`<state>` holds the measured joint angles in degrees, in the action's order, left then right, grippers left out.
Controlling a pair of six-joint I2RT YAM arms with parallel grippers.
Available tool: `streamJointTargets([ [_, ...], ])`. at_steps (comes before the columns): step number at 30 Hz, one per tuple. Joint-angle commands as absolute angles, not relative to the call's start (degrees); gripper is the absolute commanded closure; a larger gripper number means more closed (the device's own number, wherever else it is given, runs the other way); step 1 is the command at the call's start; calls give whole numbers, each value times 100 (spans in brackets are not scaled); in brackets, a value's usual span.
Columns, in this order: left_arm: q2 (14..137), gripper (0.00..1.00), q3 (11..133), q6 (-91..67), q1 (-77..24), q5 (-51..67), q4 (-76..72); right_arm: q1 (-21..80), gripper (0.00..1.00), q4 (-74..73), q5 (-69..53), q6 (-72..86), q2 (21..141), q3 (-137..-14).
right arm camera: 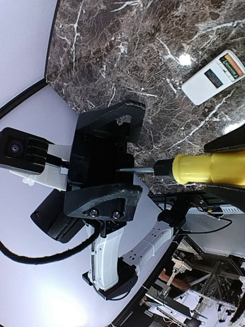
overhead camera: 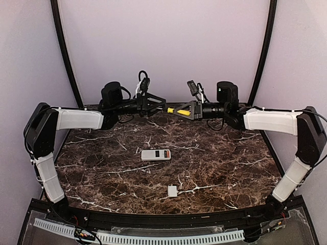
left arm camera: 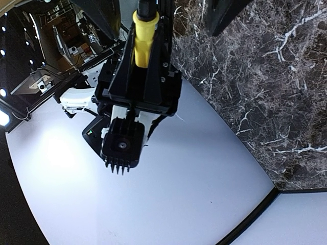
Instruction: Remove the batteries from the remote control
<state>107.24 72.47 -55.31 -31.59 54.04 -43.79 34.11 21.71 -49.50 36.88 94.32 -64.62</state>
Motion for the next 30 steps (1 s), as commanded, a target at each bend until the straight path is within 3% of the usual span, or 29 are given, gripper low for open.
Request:
streamJointTargets([
  [1, 10492, 39, 7034, -5231, -3096, 5346, -4241, 3445, 100, 1107, -4677, 2895, 9064, -6669],
  [7, 10217, 31, 6839, -4614, -3069, 5142, -3628, 3419, 100, 292, -4443, 2554, 8911, -6766],
  [9, 10071, 24, 6783, -4296, -3061, 4938, -3273, 3410, 100, -111, -4290, 2399, 8871, -6843],
  [12, 9791, 4, 6724, -3701, -3054, 4647, -2534, 3410, 100, -679, -4058, 2170, 8813, -7022],
  [13, 9699, 2, 6720, -3582, -3056, 4482, -2244, 3409, 100, -851, -3953, 2106, 8800, -7071],
  [24, 9103, 2, 6478, -2242, -3015, 2662, 35, 3414, 100, -2311, -3407, 1909, 8872, -7426],
  [30, 8403, 7, 5855, -1951, -3015, 1856, 1070, 3565, 100, -2577, -3163, 1907, 8904, -7491],
])
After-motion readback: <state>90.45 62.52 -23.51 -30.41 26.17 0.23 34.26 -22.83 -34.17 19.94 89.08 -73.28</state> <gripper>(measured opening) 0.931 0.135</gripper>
